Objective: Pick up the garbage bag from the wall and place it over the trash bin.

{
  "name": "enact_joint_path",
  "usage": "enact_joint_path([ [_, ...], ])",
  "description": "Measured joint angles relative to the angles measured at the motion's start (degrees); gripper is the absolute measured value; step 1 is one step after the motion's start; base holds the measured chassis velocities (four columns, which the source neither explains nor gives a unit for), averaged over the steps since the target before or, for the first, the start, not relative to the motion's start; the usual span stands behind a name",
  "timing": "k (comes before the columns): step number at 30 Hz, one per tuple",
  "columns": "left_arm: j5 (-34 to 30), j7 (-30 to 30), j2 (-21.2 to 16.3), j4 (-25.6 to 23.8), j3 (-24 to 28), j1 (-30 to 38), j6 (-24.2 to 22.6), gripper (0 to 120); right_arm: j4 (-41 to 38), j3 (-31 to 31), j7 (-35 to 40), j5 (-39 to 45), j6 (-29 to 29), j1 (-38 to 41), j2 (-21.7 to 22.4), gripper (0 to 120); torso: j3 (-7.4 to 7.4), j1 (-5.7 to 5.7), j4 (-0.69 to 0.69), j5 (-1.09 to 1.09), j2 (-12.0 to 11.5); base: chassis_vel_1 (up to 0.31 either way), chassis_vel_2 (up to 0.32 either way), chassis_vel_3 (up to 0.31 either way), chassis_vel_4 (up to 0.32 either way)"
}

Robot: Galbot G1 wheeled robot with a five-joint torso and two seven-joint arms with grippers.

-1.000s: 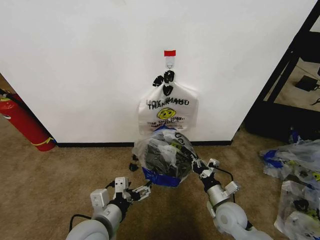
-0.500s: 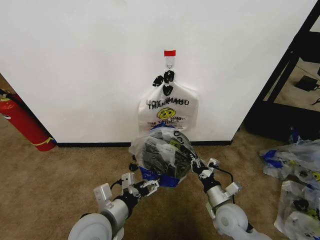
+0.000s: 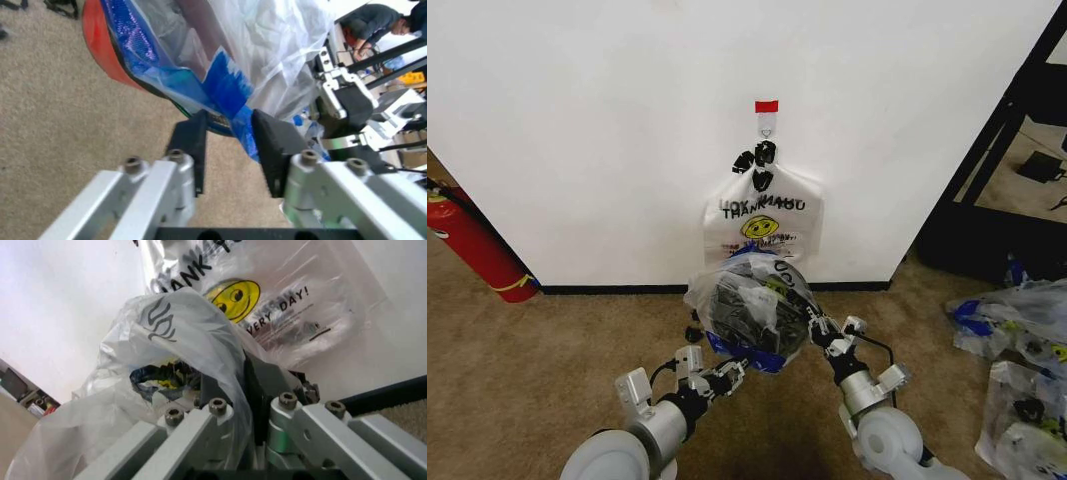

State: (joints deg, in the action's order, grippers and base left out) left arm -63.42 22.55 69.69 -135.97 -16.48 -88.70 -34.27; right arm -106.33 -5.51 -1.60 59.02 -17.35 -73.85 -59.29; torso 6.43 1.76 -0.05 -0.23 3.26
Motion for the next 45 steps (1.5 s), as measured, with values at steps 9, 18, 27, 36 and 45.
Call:
enact_joint_path([
  [9, 5.68, -1.87, -1.29, 2.25, 0.55, 0.05, 3.02, 0, 0.45, 0.01, 1.39, -0.05, -0.05, 0.66, -0.57, 1, 0.00, 0.00, 0.00, -0.01, 0.00, 0.000, 0.000, 0.000, 0.000],
  [18, 14.11, -2.66, -2.56, 5.69, 1.11, -1.30, 6.83, 0, -0.02, 0.05, 3.19, 2.23, -0.01, 1.63, -0.86, 1, 0.00, 0.00, 0.00, 0.00, 0.00, 0.000, 0.000, 0.000, 0.000],
  [27, 16.15, -3.49, -2.13, 7.45, 2.35, -0.88, 7.53, 0, -1.45, 0.61, 3.29, 3.85, 0.22, 1.55, -0.89, 1, 0.00, 0.00, 0.00, 0.00, 0.00, 0.000, 0.000, 0.000, 0.000],
  [36, 17.25, -6.25, -2.57, 4.67, 2.34, -3.86, 8.84, 13, -0.53, 0.32, 2.87, 3.81, -0.21, 2.06, -1.05, 1, 0.00, 0.00, 0.00, 0.00, 0.00, 0.000, 0.000, 0.000, 0.000],
  [45, 13.88, -6.86, -1.37, 2.53, 1.51, -2.64, 11.94, 47, -0.17, 0.17, 2.57, 3.60, -0.35, 1.88, -1.08, 1, 0.00, 0.00, 0.00, 0.00, 0.00, 0.000, 0.000, 0.000, 0.000],
])
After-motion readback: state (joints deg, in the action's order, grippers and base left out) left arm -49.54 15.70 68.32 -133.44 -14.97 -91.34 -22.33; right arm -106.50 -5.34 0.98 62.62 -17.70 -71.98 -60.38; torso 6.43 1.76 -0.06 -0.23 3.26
